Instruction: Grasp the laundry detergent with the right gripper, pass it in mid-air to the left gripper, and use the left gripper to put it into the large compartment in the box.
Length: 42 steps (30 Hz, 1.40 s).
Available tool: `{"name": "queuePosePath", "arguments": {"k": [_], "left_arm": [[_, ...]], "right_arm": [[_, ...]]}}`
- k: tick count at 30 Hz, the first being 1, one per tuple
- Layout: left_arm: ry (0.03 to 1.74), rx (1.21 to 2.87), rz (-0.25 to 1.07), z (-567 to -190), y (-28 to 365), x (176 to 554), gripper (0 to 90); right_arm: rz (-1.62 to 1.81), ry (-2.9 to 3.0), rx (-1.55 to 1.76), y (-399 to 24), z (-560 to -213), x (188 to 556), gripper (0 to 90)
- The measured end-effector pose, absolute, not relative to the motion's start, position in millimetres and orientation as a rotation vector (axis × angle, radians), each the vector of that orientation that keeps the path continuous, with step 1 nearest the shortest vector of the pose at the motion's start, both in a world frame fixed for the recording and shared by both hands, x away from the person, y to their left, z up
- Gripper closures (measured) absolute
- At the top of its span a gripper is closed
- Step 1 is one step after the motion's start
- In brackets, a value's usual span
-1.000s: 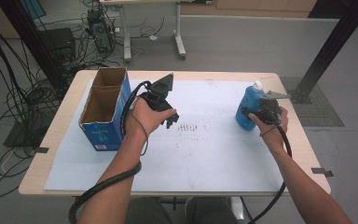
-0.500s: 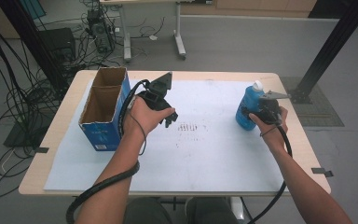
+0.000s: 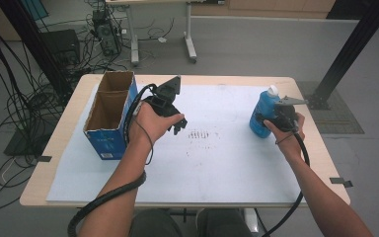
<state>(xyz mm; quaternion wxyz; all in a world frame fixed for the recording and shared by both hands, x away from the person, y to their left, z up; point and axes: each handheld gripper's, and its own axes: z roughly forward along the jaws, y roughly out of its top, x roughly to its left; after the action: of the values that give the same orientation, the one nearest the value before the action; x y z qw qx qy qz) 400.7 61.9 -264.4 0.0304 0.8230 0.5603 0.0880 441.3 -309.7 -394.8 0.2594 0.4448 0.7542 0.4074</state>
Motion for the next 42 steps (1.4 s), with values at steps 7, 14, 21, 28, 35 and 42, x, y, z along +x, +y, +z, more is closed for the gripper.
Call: {"name": "queuePosePath", "arguments": {"k": [7,14,21,28,35,42], "left_arm": [[1.731,2.535,0.272,-264.1,62.9,399.9,5.4],[1.732,2.536,0.272,-263.8,63.3,399.3,5.4],[1.732,2.536,0.278,-262.3,63.3,399.1,5.4],[1.729,2.534,0.281,-260.9,64.3,398.3,5.4],[1.734,2.531,0.282,-260.5,65.7,398.0,5.4],[1.731,2.532,0.278,-260.0,66.6,398.3,5.3]], "right_arm": [[1.103,2.045,1.208,-309.9,-394.5,441.4,43.1],[1.104,2.043,1.213,-309.8,-394.4,441.5,43.8],[1.106,2.044,1.21,-310.2,-394.5,441.6,44.0],[1.109,2.045,1.206,-310.7,-394.7,441.8,44.0],[1.11,2.044,1.207,-310.7,-394.7,441.7,44.0],[1.11,2.045,1.206,-310.7,-394.7,441.8,44.0]]}}
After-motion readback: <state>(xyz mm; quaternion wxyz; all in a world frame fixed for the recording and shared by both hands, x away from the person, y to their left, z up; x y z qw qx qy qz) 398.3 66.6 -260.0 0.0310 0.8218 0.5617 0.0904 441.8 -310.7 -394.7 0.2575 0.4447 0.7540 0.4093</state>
